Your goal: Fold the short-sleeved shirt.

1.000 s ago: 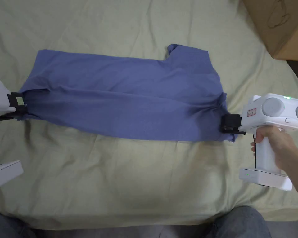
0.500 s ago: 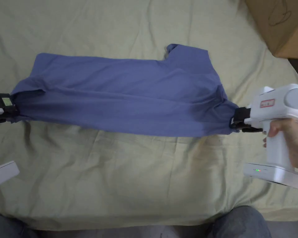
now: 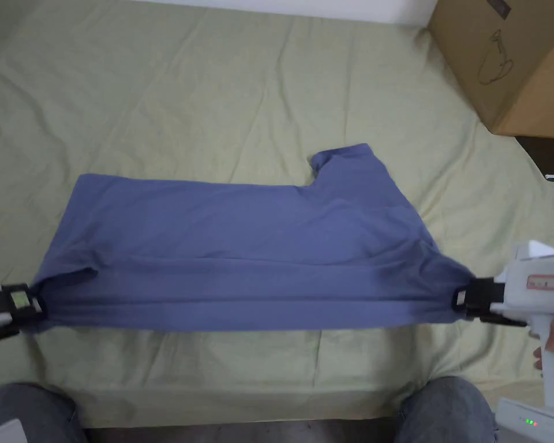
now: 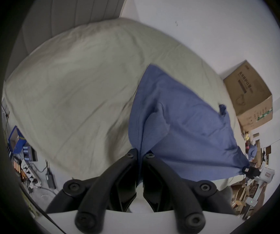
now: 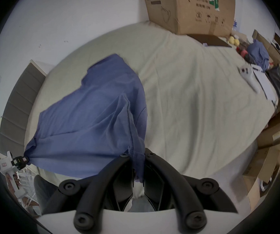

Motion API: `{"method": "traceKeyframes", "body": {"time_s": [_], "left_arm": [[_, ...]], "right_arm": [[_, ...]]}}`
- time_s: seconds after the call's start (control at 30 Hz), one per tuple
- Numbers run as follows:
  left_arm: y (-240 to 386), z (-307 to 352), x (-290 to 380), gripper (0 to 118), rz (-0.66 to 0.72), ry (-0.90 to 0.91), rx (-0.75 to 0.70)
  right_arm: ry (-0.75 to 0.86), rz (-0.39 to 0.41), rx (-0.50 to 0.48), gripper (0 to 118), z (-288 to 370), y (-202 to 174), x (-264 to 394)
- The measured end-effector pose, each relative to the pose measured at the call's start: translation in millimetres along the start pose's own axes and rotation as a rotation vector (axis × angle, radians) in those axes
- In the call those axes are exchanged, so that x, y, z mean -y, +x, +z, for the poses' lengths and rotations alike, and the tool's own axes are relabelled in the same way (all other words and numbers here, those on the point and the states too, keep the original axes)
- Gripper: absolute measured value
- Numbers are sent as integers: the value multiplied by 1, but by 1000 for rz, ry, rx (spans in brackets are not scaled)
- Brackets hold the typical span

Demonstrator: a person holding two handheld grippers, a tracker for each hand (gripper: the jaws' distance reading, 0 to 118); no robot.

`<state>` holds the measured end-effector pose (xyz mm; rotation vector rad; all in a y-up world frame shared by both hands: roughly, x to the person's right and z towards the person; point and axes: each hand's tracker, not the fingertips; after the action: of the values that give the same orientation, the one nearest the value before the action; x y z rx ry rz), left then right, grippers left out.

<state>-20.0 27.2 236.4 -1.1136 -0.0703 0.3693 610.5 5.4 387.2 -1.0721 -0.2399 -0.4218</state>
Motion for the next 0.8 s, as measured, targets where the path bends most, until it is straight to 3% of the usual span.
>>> {"method": "traceKeyframes", "body": {"time_s": [0.07, 0.1, 0.13, 0.17, 0.2, 0.23, 0.37, 0.57, 0.73, 0.8], "left_arm": [[4, -2, -6, 30, 5, -25, -51], [-27, -28, 44, 50, -10, -29, -107], [-30, -32, 46, 78, -37, -31, -160], [-31, -32, 43, 95, -55, -14, -196], [-30, -28, 40, 104, -70, 17, -208], [-23, -9, 38, 107, -91, 71, -201], [10, 45, 19, 107, -145, 312, -143], [68, 98, 17, 108, -289, 733, -129], [94, 102, 26, 107, -372, 865, -86], [95, 93, 25, 99, -394, 863, -30]], "right_arm": [[0, -2, 8, 8, -7, -2, 14], [6, 2, 17, 15, -8, -1, 15], [-1, 25, 41, 31, -7, -1, 13], [-12, 46, 84, 55, 0, -8, 13], [-10, 65, 111, 84, 8, -16, 13], [7, 84, 115, 91, 15, -17, 8], [235, 119, 103, 91, 66, -37, -11], [734, 240, 44, 92, 133, -90, -11], [888, 270, -46, 92, 144, -123, 1], [904, 295, -37, 91, 141, -135, 6]]}}
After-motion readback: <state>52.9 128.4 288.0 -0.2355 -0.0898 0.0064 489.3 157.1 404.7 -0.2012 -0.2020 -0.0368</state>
